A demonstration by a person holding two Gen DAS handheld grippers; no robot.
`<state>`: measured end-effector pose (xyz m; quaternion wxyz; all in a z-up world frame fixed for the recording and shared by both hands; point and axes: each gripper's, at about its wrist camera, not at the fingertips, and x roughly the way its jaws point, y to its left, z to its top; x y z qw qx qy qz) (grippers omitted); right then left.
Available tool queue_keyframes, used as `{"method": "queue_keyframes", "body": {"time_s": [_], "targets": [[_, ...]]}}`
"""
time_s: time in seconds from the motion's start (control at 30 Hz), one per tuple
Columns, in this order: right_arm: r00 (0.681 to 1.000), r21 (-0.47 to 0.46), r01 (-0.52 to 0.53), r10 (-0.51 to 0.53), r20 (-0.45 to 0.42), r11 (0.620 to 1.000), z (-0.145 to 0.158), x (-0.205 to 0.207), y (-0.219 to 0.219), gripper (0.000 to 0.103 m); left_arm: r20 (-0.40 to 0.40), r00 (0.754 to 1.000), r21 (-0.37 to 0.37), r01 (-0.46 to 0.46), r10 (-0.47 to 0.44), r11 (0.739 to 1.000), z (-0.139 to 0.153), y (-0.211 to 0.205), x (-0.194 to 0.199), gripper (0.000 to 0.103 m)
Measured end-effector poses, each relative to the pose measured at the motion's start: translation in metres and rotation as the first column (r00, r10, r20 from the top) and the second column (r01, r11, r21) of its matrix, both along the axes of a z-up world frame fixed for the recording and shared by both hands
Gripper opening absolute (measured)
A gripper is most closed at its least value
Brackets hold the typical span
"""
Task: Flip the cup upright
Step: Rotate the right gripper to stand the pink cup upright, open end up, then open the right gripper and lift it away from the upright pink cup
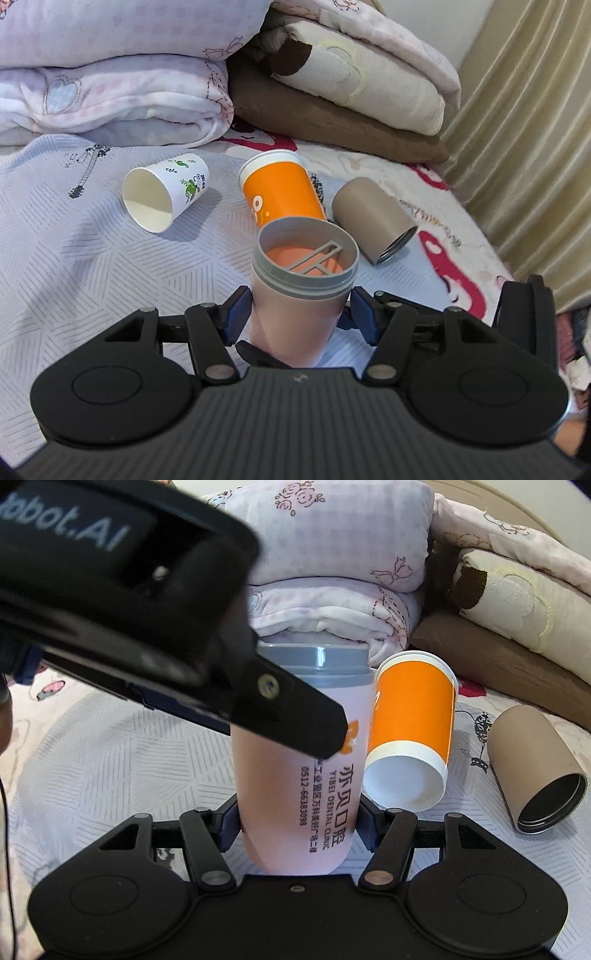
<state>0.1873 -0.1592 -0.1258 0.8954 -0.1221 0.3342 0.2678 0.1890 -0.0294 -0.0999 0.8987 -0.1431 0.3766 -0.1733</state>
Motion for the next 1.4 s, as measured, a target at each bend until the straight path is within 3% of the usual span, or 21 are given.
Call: {"method": "queue_keyframes", "body": {"time_s": [0.2, 0.37, 0.57, 0.7, 1.1, 1.23, 1.33, 1.4], "targets": [[1.000, -0.041, -0.013, 0.013, -0.006, 0.999, -0.002, 0.001, 0.003, 0.067, -0.033, 0.999, -0.035, 0.020, -0.021, 0.999, -0.005, 0.005, 0.002, 0.058], [1.000, -0.060, -0.029, 0.029, -0.003, 0.998, 0.012, -0.010, 0.006, 0.079, -0.018, 0.998, 0.012, 0.064, -0.064, 0.998, -0.003, -0.004, -0.006, 0.058], [1.000, -0.136, 0.031, -0.031, 0.000, 0.990, 0.030, -0.031, 0.008, 0.082, -0.014, 0.991, 0.025, 0.134, -0.134, 0.991, -0.001, -0.015, -0.012, 0.058], [0.995, -0.104, 0.079, -0.085, -0.051, 0.991, 0.035, -0.026, -0.002, 0.081, -0.007, 0.983, 0.055, 0.186, -0.186, 0.981, 0.002, -0.026, -0.018, 0.057], [0.984, -0.085, 0.114, -0.124, -0.126, 0.990, 0.040, -0.034, -0.012, 0.080, -0.069, 0.982, -0.033, 0.175, -0.177, 0.984, 0.007, -0.014, -0.023, 0.061], [0.973, -0.111, 0.168, -0.183, -0.143, 0.980, 0.053, -0.036, -0.020, 0.080, -0.059, 0.988, 0.084, 0.149, -0.144, 0.985, 0.029, -0.014, -0.043, 0.061], [0.958, -0.134, 0.219, -0.240, -0.161, 0.966, 0.066, -0.052, -0.032, 0.080, -0.068, 0.991, 0.108, 0.124, -0.117, 0.986, 0.049, -0.009, -0.057, 0.061], [0.948, -0.099, 0.250, -0.264, -0.177, 0.963, 0.080, -0.065, -0.044, 0.080, -0.066, 0.993, 0.114, 0.103, -0.096, 0.988, 0.061, -0.005, -0.067, 0.063]]}}
